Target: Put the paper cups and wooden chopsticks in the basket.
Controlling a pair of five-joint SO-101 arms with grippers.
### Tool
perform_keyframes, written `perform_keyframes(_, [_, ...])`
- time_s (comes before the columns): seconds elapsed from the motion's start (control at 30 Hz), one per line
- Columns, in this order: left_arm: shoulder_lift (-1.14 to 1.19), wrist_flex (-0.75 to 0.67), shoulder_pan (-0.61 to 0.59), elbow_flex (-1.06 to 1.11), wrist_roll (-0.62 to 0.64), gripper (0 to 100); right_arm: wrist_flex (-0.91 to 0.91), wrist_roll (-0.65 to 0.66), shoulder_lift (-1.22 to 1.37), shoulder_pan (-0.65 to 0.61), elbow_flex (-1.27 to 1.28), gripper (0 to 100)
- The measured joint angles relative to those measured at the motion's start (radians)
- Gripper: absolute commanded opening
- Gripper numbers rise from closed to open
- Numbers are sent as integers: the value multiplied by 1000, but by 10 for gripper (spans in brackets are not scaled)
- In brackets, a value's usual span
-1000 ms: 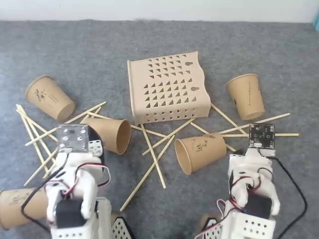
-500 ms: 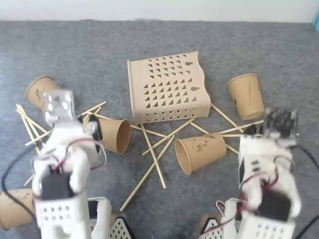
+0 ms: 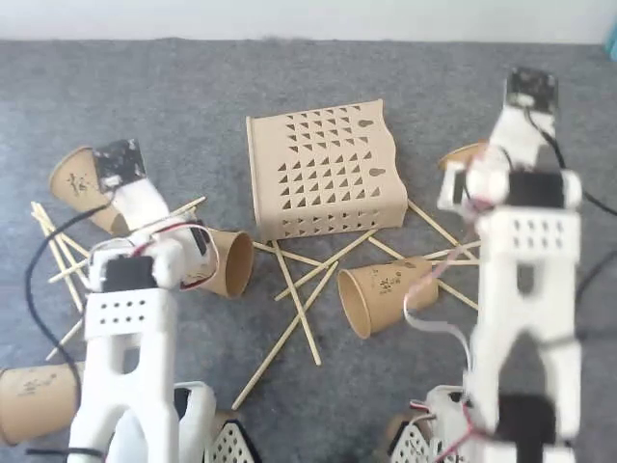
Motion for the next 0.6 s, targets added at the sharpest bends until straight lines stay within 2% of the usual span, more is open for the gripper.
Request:
perform_keyframes(0.17, [-5,-184,-64,107,3,94,0,-58,239,-77,-189,212])
perform_keyframes(0.3, [-46,-209,-75,138,3,94,-25,-71,390,-127,-287,220])
perform_keyframes(0.4, [-81,-213,-75,157,3,94,-52,-71,476,-158,-325,281])
perform_keyframes(0.6, [-141,-258,-75,215,3,94,-63,-58,519,-273,-347,310])
